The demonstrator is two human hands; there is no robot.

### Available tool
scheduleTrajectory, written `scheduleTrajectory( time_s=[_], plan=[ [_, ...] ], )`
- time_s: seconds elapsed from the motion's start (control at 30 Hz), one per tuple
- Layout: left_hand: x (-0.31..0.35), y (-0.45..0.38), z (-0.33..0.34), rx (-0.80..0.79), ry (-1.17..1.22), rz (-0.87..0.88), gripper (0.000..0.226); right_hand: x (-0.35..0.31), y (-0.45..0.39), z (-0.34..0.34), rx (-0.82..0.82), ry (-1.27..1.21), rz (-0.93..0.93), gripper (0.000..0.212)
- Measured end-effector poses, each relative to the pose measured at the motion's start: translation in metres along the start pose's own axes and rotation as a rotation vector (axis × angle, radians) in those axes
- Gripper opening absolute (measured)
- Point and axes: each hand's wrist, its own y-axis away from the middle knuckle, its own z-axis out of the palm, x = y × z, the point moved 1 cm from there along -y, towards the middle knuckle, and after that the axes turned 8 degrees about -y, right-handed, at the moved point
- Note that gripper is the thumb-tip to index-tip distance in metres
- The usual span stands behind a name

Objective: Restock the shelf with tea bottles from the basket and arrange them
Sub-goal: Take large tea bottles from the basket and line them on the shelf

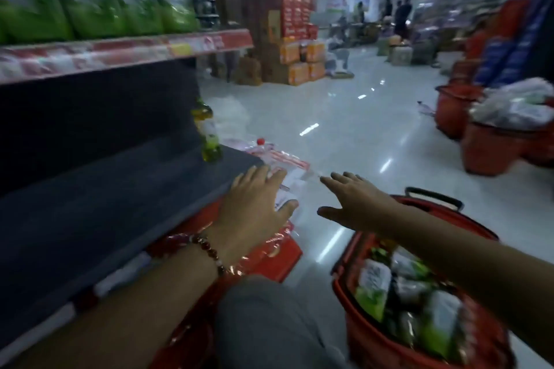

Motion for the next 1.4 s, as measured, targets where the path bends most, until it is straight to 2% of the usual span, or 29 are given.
scheduleTrajectory(
  time_s=[0.17, 0.23, 0.33, 0.47, 0.6, 0.73, 0.9, 1.0, 1.03, 1.1, 1.17, 1.33, 1.4],
  plan=[
    [0.084, -0.015, 0.082, -0.193, 0.077, 0.160, 0.067, 0.094, 0.045, 0.070, -0.104, -0.119, 0.270, 0.078],
    [0.110, -0.019, 0.107, -0.272, 0.093, 0.209, 0.067, 0.123, 0.057, 0.102, -0.155, -0.212, 0.367, 0.068],
    [0.138, -0.023, 0.137, -0.324, 0.095, 0.259, 0.065, 0.153, 0.063, 0.147, -0.231, -0.392, 0.500, 0.051],
    [0.153, -0.028, 0.164, -0.377, 0.122, 0.311, 0.056, 0.172, 0.056, 0.204, -0.239, -0.636, 0.677, 0.046],
    [0.151, -0.034, 0.180, -0.390, 0.120, 0.349, 0.054, 0.183, 0.041, 0.255, -0.153, -0.877, 0.829, 0.054],
    [0.146, -0.038, 0.194, -0.408, 0.141, 0.356, 0.055, 0.188, 0.028, 0.294, -0.017, -1.328, 1.081, 0.053],
    [0.140, -0.043, 0.208, -0.395, 0.213, 0.324, 0.048, 0.187, 0.026, 0.319, 0.078, -1.574, 1.280, 0.070],
    [0.138, -0.045, 0.213, -0.392, 0.224, 0.310, 0.047, 0.185, 0.027, 0.318, 0.065, -1.654, 1.308, 0.064],
    [0.137, -0.046, 0.214, -0.394, 0.227, 0.305, 0.047, 0.186, 0.027, 0.318, 0.066, -1.670, 1.296, 0.071],
    [0.137, -0.048, 0.215, -0.409, 0.229, 0.293, 0.047, 0.192, 0.028, 0.322, 0.060, -1.658, 1.286, 0.101],
    [0.136, -0.048, 0.215, -0.423, 0.228, 0.285, 0.046, 0.200, 0.030, 0.332, 0.066, -1.677, 1.267, 0.113],
    [0.135, -0.046, 0.214, -0.445, 0.216, 0.275, 0.047, 0.203, 0.031, 0.332, 0.089, -1.776, 1.260, 0.105],
    [0.134, -0.045, 0.212, -0.451, 0.212, 0.263, 0.046, 0.191, 0.033, 0.310, 0.070, -1.807, 1.257, 0.086]
  ],
)
